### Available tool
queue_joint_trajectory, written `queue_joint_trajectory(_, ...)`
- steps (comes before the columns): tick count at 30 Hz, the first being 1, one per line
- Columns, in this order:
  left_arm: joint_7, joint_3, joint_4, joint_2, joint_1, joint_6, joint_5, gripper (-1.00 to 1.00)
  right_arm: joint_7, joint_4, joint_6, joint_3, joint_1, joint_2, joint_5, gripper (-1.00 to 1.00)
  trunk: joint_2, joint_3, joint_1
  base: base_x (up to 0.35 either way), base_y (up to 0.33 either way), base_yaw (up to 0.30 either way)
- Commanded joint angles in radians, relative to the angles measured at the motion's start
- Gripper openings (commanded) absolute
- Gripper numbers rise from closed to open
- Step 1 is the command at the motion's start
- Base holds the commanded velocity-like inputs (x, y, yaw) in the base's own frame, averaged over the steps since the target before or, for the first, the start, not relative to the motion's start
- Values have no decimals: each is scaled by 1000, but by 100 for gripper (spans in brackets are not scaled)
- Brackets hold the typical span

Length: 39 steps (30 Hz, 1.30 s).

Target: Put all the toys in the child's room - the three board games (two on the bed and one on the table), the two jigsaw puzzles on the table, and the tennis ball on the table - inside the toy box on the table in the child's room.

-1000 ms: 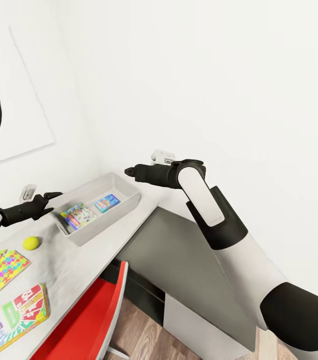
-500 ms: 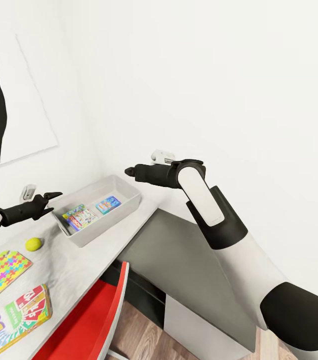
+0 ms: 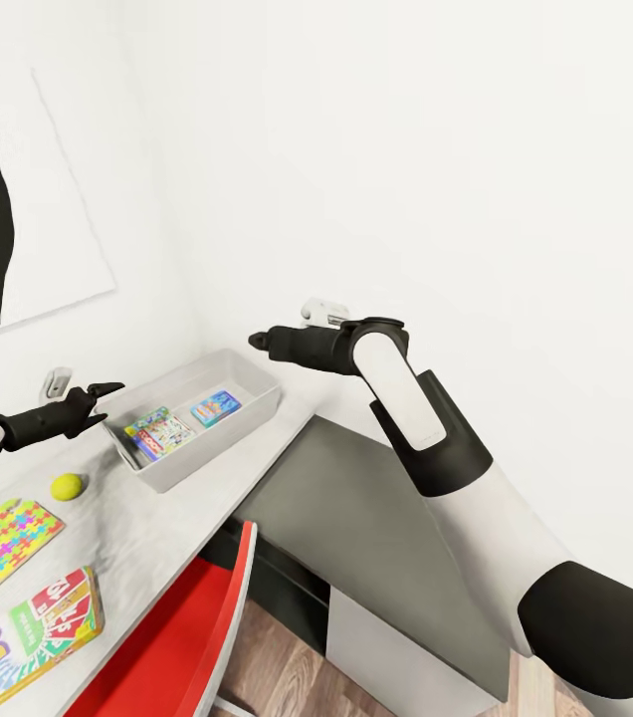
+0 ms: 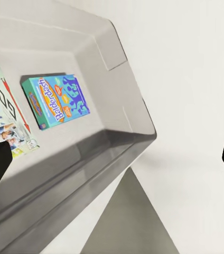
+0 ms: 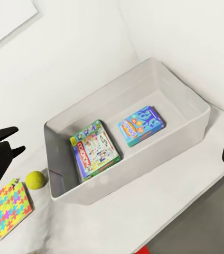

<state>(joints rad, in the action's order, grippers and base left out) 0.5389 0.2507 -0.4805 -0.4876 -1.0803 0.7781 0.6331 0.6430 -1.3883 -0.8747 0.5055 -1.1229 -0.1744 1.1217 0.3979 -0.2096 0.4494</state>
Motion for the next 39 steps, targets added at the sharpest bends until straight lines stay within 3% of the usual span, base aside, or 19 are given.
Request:
queue_joint_trajectory(1, 3, 4, 0, 1, -1, 6, -1, 100, 10, 0, 3, 1, -1, 0, 10, 100, 2, -2, 1, 0, 0, 97)
queue_joint_trajectory(11, 3, 3, 0, 1, -1, 3, -1, 100, 10, 1, 11, 2, -1, 0, 9, 100, 2, -2, 1, -2, 0, 213)
queue_joint_trajectory(39, 1, 2, 0, 3, -1, 1, -1, 100, 10, 3, 12, 2, -1, 0, 9, 100, 2, -2, 1, -53, 8, 59)
